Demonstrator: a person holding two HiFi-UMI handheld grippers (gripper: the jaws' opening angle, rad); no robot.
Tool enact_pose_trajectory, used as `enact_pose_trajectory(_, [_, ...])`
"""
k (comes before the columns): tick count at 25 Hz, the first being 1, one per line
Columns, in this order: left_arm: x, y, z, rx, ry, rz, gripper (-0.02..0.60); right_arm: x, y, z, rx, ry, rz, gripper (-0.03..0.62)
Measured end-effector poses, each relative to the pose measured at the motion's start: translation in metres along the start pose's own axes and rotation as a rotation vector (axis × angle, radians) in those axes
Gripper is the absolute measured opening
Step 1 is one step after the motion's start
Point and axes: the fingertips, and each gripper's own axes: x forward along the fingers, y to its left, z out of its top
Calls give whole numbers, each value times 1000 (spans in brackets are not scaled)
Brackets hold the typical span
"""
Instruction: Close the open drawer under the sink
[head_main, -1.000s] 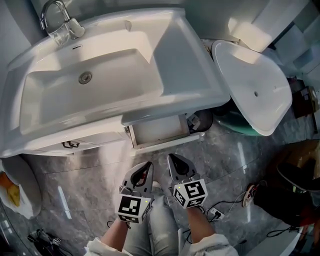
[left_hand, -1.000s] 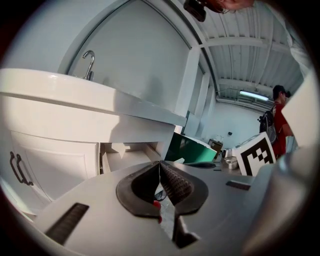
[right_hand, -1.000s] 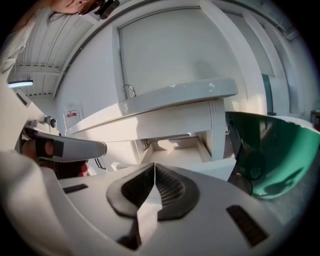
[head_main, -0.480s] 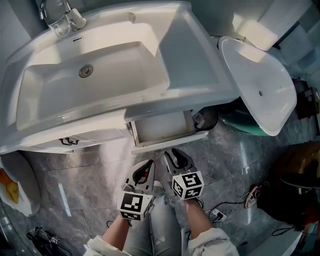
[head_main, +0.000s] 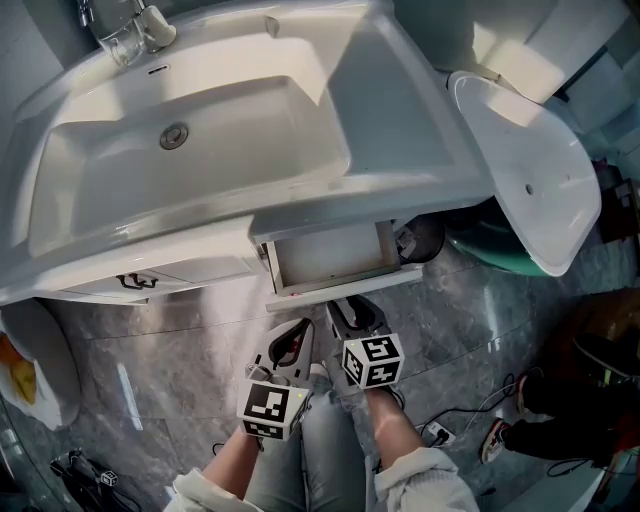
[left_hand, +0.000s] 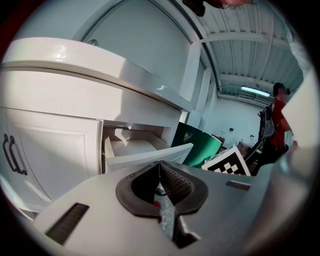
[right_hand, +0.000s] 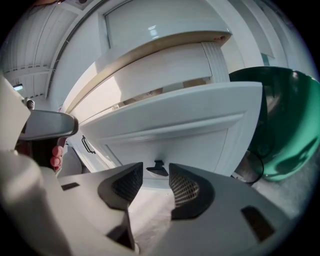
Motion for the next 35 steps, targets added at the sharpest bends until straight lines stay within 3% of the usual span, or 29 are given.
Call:
enact_pose_trajectory(9, [-2,9,-3,-2,12,5,17,16,-5,-3,47,13,-36,152])
enact_pose_trajectory(15, [-5,13,-6,-10,24,8,17,8,-4,10,-22,-19,-76,150])
enact_pose_trajectory(20, [-8,10,-1,-20,31,1,17,-7,0,26,-9,-59,-95,117])
enact_pose_trajectory(35, [-15,19,2,-21,63,9,17,-4,2,48,-41,-65,-137,112])
